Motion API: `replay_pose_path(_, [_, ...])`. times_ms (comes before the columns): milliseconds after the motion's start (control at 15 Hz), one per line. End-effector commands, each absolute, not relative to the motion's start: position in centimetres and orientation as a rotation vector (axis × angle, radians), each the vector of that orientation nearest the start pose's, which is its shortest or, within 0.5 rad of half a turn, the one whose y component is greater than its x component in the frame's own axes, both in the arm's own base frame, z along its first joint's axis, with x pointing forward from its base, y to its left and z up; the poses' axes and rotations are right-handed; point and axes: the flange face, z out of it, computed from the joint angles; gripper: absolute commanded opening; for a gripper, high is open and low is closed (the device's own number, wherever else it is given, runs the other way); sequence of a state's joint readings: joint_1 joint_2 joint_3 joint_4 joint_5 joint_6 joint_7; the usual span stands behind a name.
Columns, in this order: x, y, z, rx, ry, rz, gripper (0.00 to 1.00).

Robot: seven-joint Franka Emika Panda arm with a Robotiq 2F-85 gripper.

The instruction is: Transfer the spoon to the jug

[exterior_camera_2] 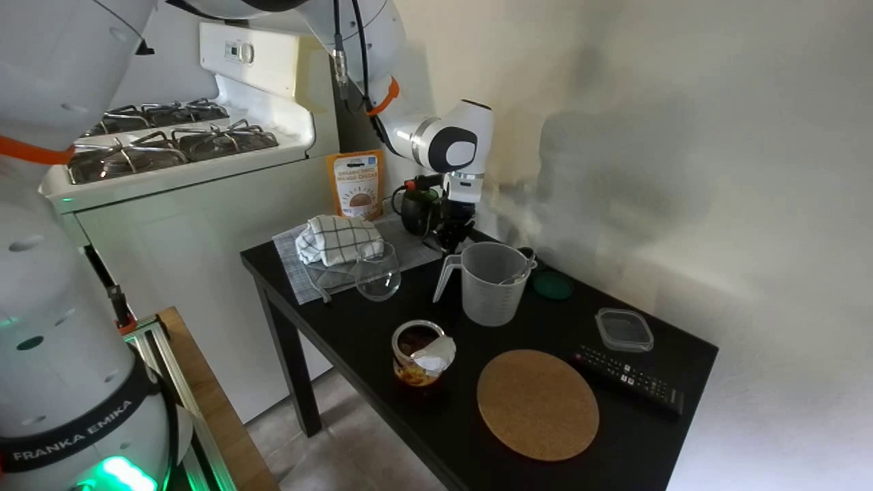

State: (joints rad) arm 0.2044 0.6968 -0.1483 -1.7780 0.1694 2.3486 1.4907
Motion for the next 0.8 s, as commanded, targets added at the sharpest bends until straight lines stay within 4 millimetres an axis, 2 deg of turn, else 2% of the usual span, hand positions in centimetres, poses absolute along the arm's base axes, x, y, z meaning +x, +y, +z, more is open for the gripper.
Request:
replay_pose_path(0, [63.3, 5.0, 18.1, -2.359, 2.166, 0.152, 0.02])
replay_pose_path(200, [63.1, 5.0, 19.7, -2.443, 2.136, 0.108, 0.02])
replay_pose_path(533, [61.7, 4.0, 22.1, -2.629, 2.165, 0.147, 0.02])
replay_pose_path(733, [61.5, 3.4, 24.2, -2.677, 2.147, 0.014, 0.02])
